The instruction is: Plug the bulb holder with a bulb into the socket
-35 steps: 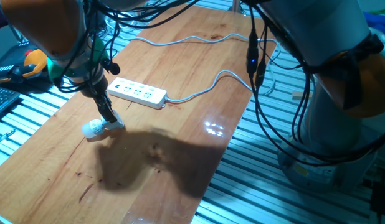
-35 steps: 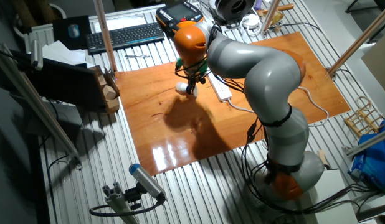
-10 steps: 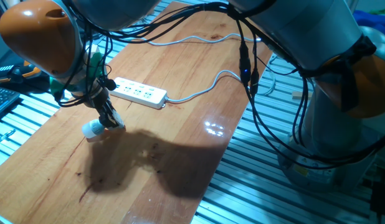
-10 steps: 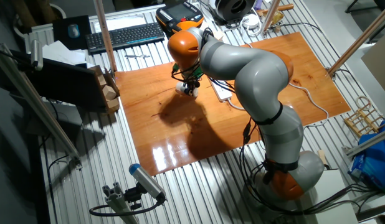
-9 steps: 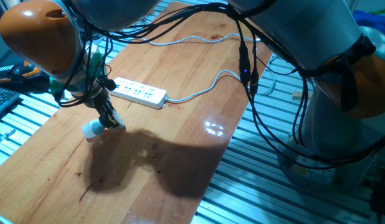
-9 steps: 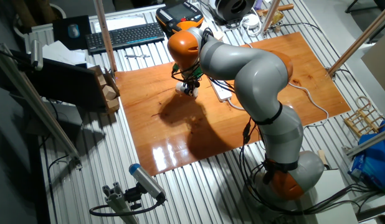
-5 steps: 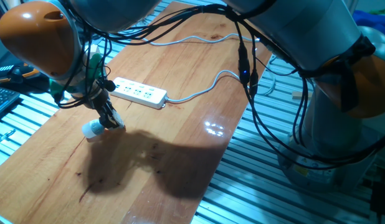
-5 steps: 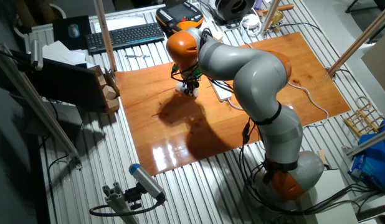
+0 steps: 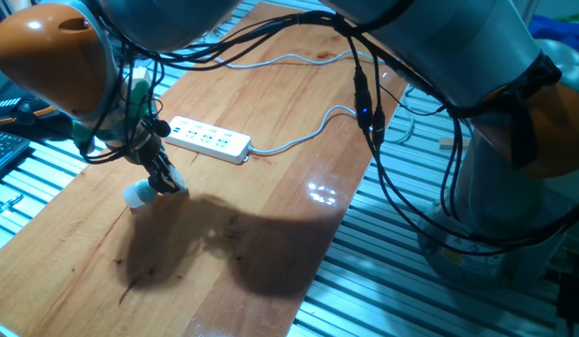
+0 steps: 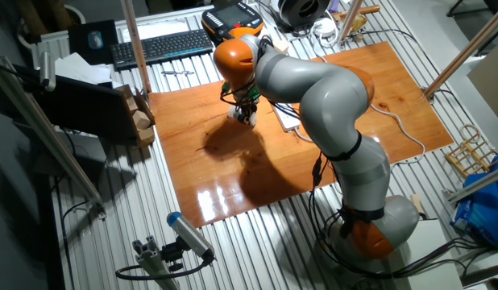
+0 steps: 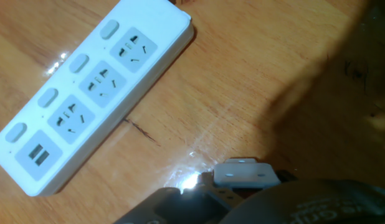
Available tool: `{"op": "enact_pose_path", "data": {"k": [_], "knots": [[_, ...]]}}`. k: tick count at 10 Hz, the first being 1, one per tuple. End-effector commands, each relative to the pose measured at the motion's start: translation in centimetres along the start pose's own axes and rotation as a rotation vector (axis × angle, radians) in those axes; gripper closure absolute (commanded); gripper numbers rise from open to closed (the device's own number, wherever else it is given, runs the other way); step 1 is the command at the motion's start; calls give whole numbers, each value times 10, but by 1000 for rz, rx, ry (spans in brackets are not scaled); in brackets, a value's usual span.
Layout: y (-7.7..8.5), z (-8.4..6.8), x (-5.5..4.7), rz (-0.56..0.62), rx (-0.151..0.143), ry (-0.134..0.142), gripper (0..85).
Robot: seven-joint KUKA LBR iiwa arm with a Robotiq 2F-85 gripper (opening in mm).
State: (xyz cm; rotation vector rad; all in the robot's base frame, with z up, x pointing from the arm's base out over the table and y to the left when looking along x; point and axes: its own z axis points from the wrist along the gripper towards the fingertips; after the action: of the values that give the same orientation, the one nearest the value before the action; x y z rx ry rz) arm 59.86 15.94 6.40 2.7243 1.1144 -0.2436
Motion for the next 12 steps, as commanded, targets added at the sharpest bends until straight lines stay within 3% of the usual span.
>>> {"op": "enact_pose_path", "data": {"k": [1,4,7,10,12], "knots": [[0,0,0,-3,3,1,340],[0,2,0,-13,5,1,340],[-1,2,-2,-49,1,6,850],[-1,-6,-7,-112,8,9,850],[-1,-19,-14,-205,17,33,850]]}}
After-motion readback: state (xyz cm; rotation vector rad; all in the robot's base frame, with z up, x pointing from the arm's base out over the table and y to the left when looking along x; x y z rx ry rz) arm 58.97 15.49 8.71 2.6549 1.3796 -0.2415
